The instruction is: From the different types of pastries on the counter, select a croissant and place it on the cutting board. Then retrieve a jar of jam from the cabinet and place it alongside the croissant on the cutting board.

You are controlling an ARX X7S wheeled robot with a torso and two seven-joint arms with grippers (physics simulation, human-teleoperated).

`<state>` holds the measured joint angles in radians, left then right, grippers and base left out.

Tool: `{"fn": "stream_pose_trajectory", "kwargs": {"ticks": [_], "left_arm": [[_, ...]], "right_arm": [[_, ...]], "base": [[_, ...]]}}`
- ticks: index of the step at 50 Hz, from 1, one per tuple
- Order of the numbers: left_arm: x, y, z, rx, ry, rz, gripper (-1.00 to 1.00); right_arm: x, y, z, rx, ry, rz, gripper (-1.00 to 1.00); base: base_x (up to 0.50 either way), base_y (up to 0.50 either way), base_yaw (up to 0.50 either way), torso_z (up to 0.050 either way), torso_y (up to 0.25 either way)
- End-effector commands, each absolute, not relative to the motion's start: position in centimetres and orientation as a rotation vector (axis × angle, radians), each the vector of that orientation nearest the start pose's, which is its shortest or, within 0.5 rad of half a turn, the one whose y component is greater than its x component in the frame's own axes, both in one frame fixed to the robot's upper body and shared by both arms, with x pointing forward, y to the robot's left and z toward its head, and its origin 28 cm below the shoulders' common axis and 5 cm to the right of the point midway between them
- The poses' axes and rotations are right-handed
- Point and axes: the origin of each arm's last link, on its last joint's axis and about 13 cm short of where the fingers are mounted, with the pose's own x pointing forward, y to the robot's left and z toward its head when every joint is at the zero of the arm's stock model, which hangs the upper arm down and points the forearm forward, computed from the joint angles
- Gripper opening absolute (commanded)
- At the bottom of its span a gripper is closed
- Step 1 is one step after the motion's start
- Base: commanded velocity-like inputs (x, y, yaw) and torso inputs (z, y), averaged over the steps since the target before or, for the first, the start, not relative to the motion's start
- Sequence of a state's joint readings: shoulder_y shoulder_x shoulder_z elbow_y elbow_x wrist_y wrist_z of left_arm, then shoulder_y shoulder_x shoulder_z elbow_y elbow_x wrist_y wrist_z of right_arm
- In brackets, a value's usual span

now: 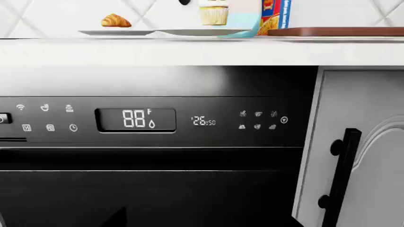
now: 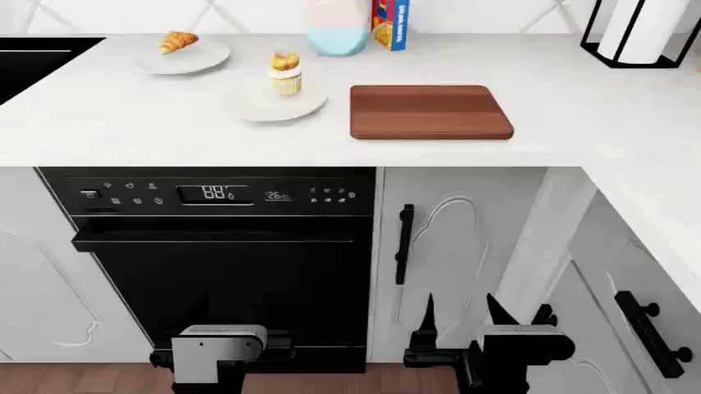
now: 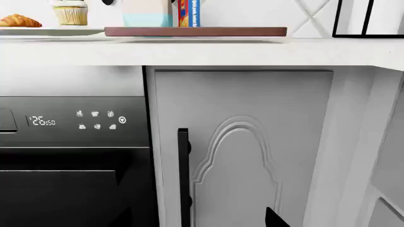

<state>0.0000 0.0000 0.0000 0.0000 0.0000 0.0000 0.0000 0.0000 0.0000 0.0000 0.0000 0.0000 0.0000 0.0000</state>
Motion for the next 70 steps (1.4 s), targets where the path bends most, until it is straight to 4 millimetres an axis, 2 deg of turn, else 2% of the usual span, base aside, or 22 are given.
{"fn": "stream_pose_trajectory", "kwargs": {"ticks": [1,7,12,23,31,38,46,56,64,70], "left_arm": [[21.0,20.5,1.4,0.001,0.0,0.001,1.0],[21.0,20.5,1.6,0.016,0.006,0.0,1.0],[21.5,20.5,3.1,0.023,-0.034,-0.013,1.0],[22.7,20.8,9.1,0.044,-0.129,-0.025,1.0],[23.1,21.7,14.1,0.058,-0.254,-0.048,1.0],[22.7,22.4,17.2,0.084,-0.289,-0.05,1.0],[22.2,23.0,18.9,0.076,-0.317,-0.026,1.0],[22.2,23.4,21.1,0.075,-0.353,-0.024,1.0],[21.9,23.9,22.2,0.082,-0.375,-0.018,1.0],[21.7,24.5,22.3,0.094,-0.377,-0.012,1.0]], "right_arm": [[21.1,-9.6,1.2,0.006,0.001,0.0,1.0],[21.2,-9.8,1.4,0.027,-0.004,-0.011,1.0],[21.5,-10.0,2.7,0.028,-0.031,-0.016,1.0],[22.3,-10.3,6.3,0.002,-0.087,-0.012,1.0],[22.6,-10.7,10.8,-0.006,-0.174,0.014,1.0],[22.6,-10.6,14.5,0.005,-0.224,0.051,1.0],[22.2,-10.6,17.8,-0.004,-0.306,0.063,1.0],[22.4,-10.6,20.8,-0.016,-0.36,0.08,1.0],[22.4,-10.5,22.0,-0.028,-0.378,0.096,1.0],[22.1,-10.5,22.3,-0.052,-0.393,0.103,1.0]], "base": [[0.0,0.0,0.0,0.0,0.0],[0.0,0.0,0.0,0.0,0.0],[0.0,0.0,0.0,0.0,0.0],[0.0,0.0,0.0,0.0,0.0],[0.0,0.0,0.0,0.024,0.033],[0.0,0.0,0.0,0.05,0.023],[0.0,0.0,0.0,0.05,0.022],[0.03,0.0,0.0,0.05,0.023],[0.36,0.0,0.0,0.05,0.023],[0.36,0.18,0.0,0.05,0.023]]}}
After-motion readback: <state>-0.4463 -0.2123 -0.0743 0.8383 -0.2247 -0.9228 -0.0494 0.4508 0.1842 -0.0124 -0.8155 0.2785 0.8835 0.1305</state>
